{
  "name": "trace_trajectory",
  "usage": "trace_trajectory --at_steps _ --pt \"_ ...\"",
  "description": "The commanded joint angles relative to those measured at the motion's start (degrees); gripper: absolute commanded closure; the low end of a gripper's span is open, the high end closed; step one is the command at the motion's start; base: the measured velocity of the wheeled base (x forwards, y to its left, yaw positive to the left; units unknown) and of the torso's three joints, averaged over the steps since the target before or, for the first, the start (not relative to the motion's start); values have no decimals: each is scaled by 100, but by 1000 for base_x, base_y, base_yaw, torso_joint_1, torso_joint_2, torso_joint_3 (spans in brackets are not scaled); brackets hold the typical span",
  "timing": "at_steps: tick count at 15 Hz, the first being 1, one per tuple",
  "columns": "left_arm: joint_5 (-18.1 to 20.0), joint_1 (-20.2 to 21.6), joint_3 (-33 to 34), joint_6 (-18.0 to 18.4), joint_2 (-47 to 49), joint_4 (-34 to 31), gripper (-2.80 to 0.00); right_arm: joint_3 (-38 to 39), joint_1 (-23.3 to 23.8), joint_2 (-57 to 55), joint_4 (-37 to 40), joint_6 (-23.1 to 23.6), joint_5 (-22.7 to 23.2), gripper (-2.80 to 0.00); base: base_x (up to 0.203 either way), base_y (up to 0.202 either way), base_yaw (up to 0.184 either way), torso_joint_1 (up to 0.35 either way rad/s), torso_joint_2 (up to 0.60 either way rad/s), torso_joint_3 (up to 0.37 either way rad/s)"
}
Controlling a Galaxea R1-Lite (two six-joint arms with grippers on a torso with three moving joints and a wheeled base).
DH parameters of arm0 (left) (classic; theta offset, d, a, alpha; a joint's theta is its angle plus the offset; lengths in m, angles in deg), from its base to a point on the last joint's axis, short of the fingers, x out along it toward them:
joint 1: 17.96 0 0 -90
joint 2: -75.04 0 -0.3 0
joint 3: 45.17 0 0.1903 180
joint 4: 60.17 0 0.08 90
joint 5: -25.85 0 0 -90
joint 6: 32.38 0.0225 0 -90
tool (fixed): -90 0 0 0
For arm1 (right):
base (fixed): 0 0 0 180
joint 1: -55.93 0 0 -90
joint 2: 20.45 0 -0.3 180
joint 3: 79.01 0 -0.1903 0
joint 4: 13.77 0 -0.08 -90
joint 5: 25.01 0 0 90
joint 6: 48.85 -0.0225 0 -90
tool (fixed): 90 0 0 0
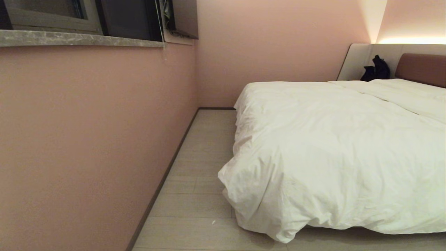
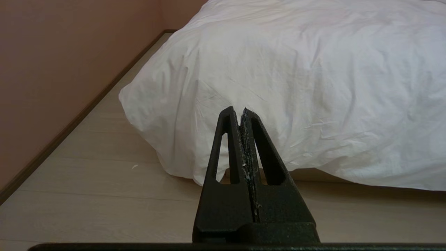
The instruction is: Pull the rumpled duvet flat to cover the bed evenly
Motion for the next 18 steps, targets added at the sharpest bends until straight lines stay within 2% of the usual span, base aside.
trace_trajectory --at_steps 1,18 --pt "1 2 0 6 -2 0 0 0 -3 -7 0 3 5 0 0 0 0 0 0 0" --pt "1 2 0 -3 -2 0 0 0 -3 -7 0 3 5 0 0 0 0 0 0 0"
